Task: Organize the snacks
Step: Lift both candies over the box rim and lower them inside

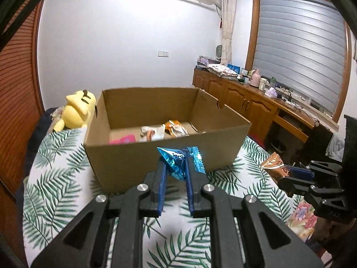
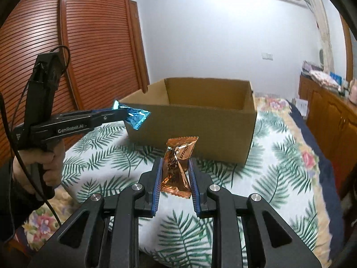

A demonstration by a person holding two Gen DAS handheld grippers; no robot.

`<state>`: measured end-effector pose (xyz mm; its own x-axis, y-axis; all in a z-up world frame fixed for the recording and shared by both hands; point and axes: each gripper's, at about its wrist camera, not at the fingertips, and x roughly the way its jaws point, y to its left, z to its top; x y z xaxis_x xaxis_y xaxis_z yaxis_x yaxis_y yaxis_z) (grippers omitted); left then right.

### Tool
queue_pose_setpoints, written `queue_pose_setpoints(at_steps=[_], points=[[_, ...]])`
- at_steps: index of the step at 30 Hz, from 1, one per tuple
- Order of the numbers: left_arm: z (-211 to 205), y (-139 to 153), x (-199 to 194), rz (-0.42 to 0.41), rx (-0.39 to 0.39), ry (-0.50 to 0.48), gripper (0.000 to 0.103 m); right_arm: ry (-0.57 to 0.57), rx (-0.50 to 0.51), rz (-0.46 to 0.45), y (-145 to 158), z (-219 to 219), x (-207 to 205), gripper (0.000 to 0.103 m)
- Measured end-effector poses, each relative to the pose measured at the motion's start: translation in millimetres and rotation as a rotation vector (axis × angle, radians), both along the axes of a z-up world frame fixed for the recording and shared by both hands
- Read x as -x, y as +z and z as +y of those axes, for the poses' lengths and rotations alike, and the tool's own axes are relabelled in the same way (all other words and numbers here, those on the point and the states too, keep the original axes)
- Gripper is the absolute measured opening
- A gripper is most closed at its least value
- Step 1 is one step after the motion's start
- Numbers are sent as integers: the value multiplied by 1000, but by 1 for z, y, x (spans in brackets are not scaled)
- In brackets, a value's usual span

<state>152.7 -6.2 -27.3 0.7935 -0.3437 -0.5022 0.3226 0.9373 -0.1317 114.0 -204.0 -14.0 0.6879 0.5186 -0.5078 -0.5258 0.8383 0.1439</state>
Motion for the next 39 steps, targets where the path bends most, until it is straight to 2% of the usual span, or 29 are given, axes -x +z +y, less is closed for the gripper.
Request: queue_pose_setpoints(at_steps=[4,15,19,23,28,39], points=[[4,12,-11,-2,34,-1,13,4,39,-26,12,5,-10,22],[10,30,-36,-42,37,26,13,22,98,-65,30,12,-26,22],[10,26,-51,-35,36,33,13,23,98,-72,35,16,-37,22],[14,21,-69,5,54,42,13,24,85,-41,39,18,-53,22],[12,22,-93,17,27,34,13,31,101,-51,49,25,-77,22],[17,-4,-138,79,0,39,13,44,115,6,26,47,-138,22]])
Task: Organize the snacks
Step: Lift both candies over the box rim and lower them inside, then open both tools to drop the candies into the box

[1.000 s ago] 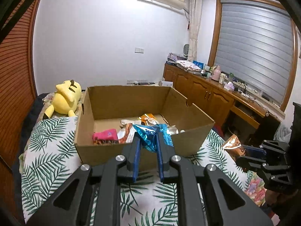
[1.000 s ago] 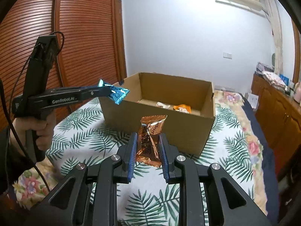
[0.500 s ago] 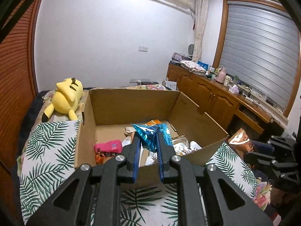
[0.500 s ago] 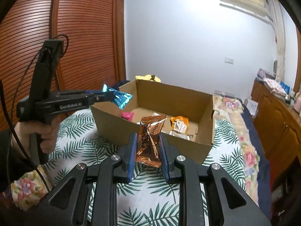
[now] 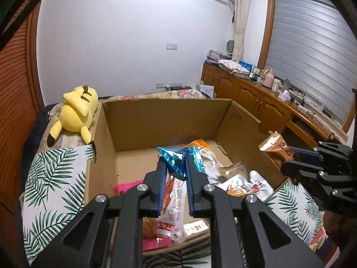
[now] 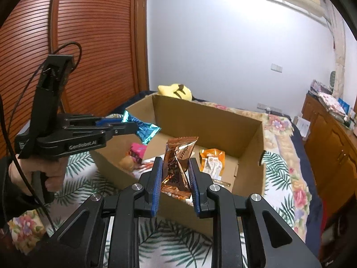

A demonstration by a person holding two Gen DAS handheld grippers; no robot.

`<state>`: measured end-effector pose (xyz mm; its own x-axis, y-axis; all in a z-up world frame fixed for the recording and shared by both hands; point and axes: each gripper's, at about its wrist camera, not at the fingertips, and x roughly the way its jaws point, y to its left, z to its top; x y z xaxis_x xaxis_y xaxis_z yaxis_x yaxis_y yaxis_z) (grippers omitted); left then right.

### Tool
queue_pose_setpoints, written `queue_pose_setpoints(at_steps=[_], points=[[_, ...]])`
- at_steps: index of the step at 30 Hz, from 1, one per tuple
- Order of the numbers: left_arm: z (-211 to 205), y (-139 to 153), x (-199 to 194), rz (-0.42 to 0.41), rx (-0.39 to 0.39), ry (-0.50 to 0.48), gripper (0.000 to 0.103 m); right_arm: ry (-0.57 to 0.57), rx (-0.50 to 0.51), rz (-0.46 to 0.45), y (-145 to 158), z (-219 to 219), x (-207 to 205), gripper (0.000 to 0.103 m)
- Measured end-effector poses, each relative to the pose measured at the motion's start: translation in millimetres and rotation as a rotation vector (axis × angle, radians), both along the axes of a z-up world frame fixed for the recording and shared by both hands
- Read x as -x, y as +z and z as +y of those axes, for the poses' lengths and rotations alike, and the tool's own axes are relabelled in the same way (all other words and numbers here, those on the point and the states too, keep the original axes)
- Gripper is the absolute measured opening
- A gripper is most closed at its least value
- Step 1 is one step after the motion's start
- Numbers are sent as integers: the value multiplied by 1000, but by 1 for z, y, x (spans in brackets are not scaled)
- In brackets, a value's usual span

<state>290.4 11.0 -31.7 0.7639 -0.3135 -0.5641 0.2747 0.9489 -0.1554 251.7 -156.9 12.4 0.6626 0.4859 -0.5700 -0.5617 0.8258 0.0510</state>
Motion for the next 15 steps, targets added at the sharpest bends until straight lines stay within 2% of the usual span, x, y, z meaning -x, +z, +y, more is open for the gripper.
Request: queue_pose_setpoints(at_steps=[6,9,13,15], points=[[0,-14,-16,43,-21,4,14,6,20,42,-18,13,-28,22],[-1,-15,-19,45,-12,-2,15,13,17,62,-27,16,-38,22],[-5,-16,-19,34,-37,-7,17,23,16,82,-37,19,-44,22],[-5,-16,-19,36,-30,-7,22,26,11,91,-40,19,-48,22]])
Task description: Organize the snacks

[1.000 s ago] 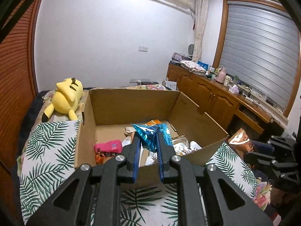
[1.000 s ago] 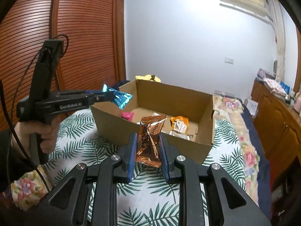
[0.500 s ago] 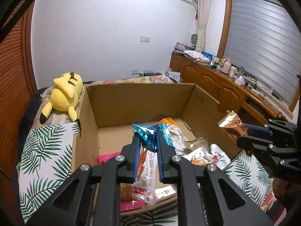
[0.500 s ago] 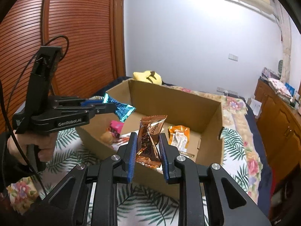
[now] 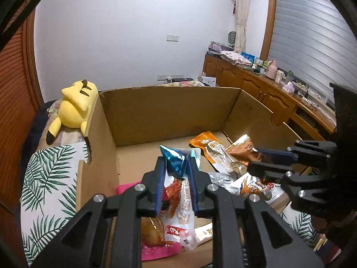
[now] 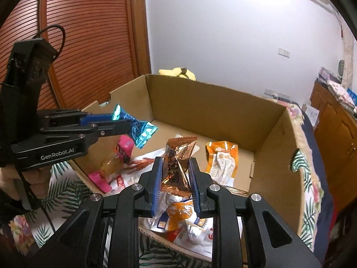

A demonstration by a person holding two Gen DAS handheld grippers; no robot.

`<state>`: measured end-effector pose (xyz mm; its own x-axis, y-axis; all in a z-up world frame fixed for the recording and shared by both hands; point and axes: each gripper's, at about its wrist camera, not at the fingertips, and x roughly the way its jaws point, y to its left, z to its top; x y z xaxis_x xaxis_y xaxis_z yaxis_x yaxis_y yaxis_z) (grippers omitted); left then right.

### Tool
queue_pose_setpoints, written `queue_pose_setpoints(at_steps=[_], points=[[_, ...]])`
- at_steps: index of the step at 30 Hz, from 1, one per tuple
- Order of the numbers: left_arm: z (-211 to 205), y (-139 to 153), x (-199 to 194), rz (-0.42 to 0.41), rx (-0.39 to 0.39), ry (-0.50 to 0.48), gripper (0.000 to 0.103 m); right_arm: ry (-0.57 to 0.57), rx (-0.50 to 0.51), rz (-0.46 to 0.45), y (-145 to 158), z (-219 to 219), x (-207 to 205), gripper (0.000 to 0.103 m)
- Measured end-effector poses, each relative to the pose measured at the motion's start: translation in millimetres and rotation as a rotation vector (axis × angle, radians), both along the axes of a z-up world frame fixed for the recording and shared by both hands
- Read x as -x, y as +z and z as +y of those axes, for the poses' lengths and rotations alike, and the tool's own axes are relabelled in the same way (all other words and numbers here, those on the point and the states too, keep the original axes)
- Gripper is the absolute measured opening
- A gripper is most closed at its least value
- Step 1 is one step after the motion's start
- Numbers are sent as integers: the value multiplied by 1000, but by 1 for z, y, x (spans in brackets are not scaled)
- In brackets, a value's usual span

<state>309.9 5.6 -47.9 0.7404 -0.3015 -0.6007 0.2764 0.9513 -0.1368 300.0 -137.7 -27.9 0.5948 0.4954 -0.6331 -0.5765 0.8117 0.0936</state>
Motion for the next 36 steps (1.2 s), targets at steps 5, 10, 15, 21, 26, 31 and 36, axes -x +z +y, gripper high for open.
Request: queue_pose_setpoints(at_steps=[5,10,15,21,26,31,36], points=[[-1,2,-1,-21,-3,13,49,-2,-24,10,-2,-3,-2,23],[0,2,3,-35,-8,27,49,-12,-27,5,-2,0,0,35],[1,4,6,-35,-13,38,49,-24,-37,-11,4,-1,5,44],[-1,14,21,-58,-33,55,50,-36,-74,-43,19,-10,28,44],[-5,28,42,-90,-44,60,54,-49,-106,-80,35,-19,55,45],[-6,41,66,-117,-40,59,68,-70,-119,-113,48,-28,81,54],[-8,53,89,-184,-28,76,98,-99,-128,-137,55,-38,99,68]])
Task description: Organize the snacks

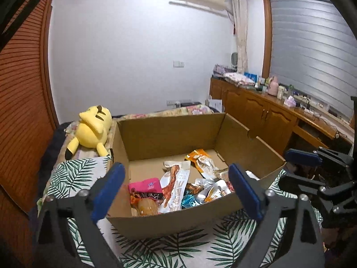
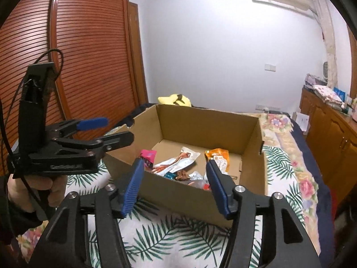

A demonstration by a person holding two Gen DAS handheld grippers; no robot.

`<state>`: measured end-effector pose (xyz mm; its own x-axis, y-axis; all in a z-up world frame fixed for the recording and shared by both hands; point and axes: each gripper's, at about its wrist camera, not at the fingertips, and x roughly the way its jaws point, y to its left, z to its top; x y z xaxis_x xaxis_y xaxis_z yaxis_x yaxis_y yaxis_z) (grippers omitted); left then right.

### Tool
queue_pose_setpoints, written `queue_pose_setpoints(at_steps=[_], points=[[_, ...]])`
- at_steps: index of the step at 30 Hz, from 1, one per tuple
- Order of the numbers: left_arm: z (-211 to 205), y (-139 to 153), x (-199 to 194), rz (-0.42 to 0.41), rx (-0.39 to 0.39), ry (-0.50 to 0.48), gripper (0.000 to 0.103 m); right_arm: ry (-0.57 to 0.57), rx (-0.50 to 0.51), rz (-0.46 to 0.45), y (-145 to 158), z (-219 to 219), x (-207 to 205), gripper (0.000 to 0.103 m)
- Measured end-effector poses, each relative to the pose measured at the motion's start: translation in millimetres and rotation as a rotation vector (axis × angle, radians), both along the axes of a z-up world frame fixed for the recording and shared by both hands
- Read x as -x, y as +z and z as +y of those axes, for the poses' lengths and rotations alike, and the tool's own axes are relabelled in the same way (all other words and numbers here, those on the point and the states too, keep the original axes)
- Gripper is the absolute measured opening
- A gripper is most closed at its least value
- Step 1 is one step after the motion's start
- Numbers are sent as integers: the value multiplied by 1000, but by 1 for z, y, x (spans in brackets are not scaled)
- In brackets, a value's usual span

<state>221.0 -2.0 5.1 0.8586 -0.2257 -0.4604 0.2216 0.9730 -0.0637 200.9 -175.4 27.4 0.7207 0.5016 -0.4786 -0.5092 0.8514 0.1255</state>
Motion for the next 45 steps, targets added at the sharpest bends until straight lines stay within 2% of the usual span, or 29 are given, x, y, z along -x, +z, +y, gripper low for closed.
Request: queue_pose_setpoints(at_steps=[2,4,6,7,14,20,28,38,45], points=[[2,2,7,-11,6,19,101,-17,-7,-7,1,-2,5,83],[4,3,15,-31,-2,41,102,-31,-19,-14,1,-7,11,93],[5,3,20,-46,-16,47,103,-59,-20,-24,2,-9,15,96],[5,4,24,-57,-24,52,103,-70,-20,-26,3,-10,16,102],[4,7,46,-80,-52,104,103,-152,9,-72,9,-13,36,103],[-6,9,70,-82,-103,190,103,-186,-6,-106,22,-17,65,103],[-15,11,127,-110,-88,204,103,-222,-31,-135,31,-33,112,103],[-3,24,184,-114,-30,250,103,-234,-45,-155,37,-53,159,103],[-5,20,210,-114,-54,257,103,-238,-55,-162,42,-61,182,103]])
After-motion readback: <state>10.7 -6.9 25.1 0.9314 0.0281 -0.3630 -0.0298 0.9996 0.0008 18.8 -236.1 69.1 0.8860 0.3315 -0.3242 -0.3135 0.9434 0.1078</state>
